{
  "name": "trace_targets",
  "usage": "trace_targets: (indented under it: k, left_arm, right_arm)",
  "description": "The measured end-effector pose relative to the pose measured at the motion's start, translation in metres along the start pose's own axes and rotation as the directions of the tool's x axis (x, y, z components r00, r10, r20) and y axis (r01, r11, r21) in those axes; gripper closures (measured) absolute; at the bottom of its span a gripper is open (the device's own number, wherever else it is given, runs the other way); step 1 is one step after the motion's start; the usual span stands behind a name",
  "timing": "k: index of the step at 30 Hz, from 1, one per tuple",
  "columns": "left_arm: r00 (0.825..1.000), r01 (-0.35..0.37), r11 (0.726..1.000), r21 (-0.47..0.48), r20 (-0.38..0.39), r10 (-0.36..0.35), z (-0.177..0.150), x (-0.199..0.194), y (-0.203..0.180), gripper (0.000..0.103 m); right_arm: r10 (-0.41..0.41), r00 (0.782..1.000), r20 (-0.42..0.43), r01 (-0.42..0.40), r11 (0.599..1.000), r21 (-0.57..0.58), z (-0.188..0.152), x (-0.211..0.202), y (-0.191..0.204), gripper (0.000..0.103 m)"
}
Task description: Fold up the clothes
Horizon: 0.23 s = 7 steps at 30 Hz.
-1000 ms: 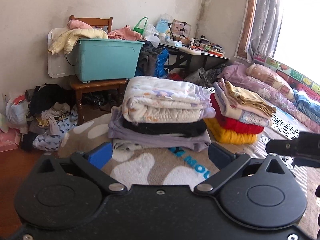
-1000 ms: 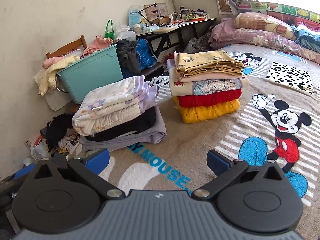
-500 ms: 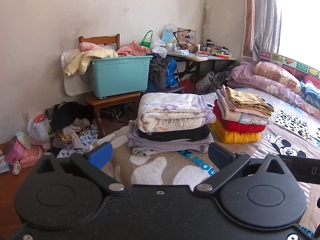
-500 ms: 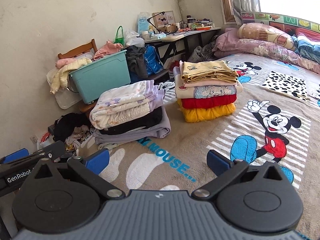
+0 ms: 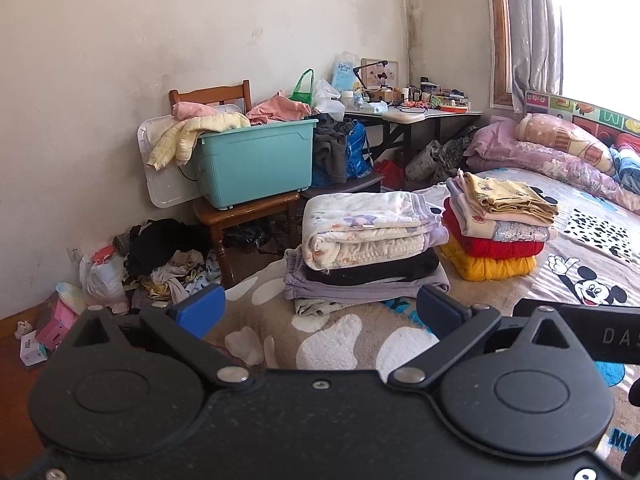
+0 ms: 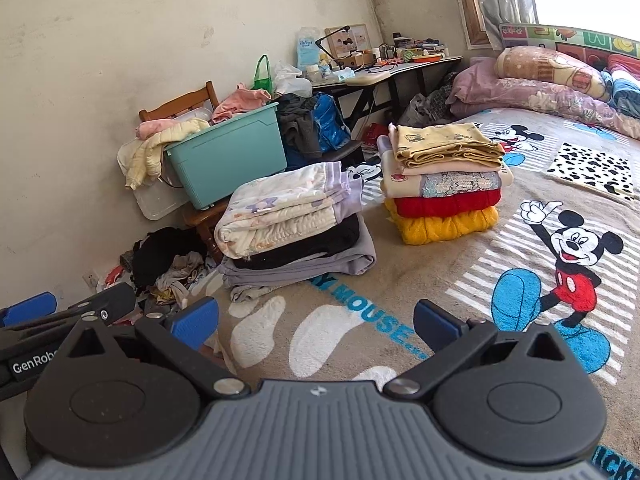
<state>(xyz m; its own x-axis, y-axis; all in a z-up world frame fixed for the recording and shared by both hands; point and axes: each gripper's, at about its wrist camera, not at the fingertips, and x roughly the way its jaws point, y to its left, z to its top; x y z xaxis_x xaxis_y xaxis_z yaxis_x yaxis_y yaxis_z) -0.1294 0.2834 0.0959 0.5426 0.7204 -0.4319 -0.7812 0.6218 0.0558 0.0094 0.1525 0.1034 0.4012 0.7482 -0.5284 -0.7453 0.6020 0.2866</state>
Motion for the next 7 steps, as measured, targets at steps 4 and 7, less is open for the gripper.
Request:
trace_targets:
  k: [4,7]
  left_arm:
    - [1.000,-0.010,1.000,0.007,0.011,0.010,0.0000,-0.0035,-0.0016,0.000]
    - [1.000,-0.016,1.000,0.000,0.019,0.016,-0.0006,-0.0072,-0.0020,0.000]
  right_arm:
    - [0.005,1.000,0.001,-0.005,1.000,0.004,-0.0022,-0.0026,0.0011,0.000]
    - [0.007,1.000,0.002,-0.007,1.000,0.008,-0.0030,-0.0051,0.0008,0.000]
